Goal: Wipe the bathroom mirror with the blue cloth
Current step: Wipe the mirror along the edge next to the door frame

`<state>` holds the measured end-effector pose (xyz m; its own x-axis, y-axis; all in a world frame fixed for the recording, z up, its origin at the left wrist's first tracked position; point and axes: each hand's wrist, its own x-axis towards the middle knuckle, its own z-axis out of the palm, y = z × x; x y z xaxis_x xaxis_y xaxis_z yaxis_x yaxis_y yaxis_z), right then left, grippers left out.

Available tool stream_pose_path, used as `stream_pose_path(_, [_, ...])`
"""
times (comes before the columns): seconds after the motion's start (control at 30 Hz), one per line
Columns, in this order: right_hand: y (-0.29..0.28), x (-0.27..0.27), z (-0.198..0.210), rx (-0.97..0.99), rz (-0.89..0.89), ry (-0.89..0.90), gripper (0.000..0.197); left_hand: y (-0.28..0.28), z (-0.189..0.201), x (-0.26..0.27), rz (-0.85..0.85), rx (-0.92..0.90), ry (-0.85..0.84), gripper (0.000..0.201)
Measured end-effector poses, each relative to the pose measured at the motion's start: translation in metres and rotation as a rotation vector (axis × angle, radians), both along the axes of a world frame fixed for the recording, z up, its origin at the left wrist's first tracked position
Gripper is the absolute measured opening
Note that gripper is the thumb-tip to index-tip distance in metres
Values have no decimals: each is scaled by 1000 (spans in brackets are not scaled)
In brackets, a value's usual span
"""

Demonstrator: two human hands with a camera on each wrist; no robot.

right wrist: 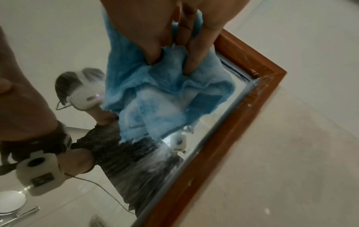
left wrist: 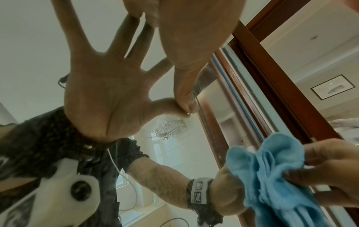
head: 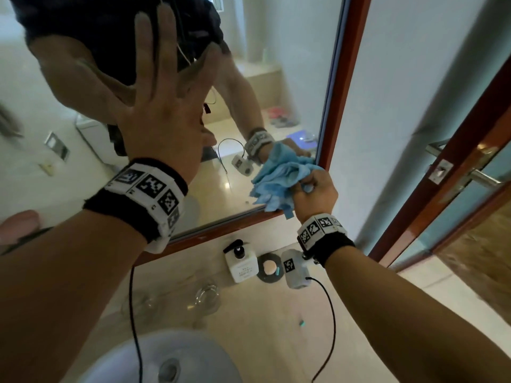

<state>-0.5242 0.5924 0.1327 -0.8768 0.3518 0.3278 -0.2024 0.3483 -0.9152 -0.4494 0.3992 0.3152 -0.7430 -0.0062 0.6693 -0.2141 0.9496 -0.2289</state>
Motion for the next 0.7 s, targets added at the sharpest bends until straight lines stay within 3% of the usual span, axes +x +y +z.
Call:
stream_pose_path(0.17, [0, 1, -13, -10, -5, -51, 13, 3, 2, 0, 3, -4, -10, 118])
stream_pose_path(0.37, [-12, 5, -13, 54, -2, 8, 14, 0, 0, 0, -9, -5, 11, 118])
stream_pose_path(0.5, [-37, 16, -14, 59, 72, 5, 14, -4, -2, -1, -34, 20, 19, 120])
stream_pose_path(0.7, [-75, 32, -13, 25, 140, -1, 15, -7, -1, 3, -61, 9, 10, 99])
